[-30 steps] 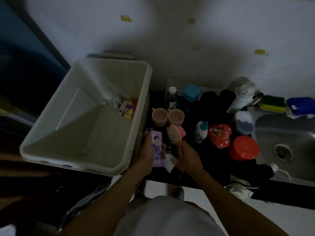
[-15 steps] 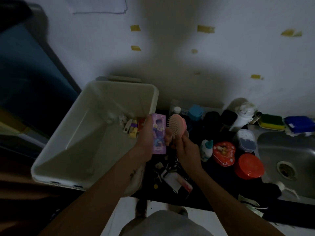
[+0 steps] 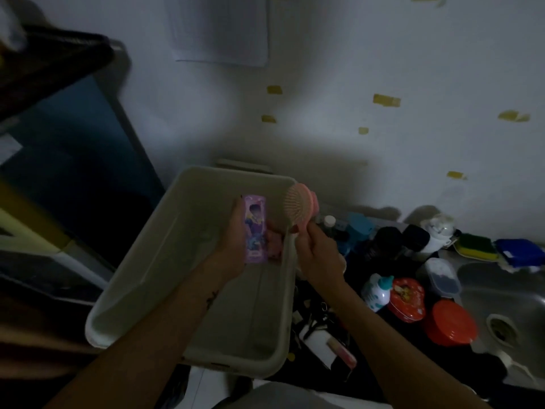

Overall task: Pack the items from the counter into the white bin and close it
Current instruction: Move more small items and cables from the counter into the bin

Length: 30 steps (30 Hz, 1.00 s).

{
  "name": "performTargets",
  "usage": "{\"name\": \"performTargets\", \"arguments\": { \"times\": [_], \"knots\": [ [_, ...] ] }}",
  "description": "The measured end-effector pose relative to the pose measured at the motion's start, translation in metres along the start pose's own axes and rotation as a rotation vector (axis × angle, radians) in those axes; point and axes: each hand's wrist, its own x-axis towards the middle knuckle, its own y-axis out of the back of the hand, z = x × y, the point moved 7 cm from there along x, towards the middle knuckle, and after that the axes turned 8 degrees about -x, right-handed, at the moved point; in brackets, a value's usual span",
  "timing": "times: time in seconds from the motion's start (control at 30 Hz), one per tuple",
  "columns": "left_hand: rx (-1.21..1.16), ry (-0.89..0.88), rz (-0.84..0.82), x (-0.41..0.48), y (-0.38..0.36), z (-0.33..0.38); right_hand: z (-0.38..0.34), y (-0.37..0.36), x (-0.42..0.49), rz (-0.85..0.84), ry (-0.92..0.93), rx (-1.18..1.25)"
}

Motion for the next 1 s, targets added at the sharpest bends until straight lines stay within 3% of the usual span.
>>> {"name": "performTargets", "arguments": {
  "times": [0.23, 0.5, 0.73, 1.0],
  "knots": [
    [0.037, -0.046, 0.174, 0.006, 0.063, 0.031, -0.048, -0.046, 0.017, -0.168, -0.035, 0.153],
    [0.085, 0.042, 0.368, 0.036, 0.153, 0.03, -0.047, -0.118, 0.02, -0.279, -0.348, 0.253],
    [0.47, 0.026, 0.555, 0.072, 0.209, 0.013, -0.019, -0.177, 0.011, -0.364, -0.487, 0.091],
    [0.952, 0.035, 0.505, 0.098, 0.226, 0.008, 0.01, -0.212, -0.002, -0.452, -0.685, 0.05]
  ]
}}
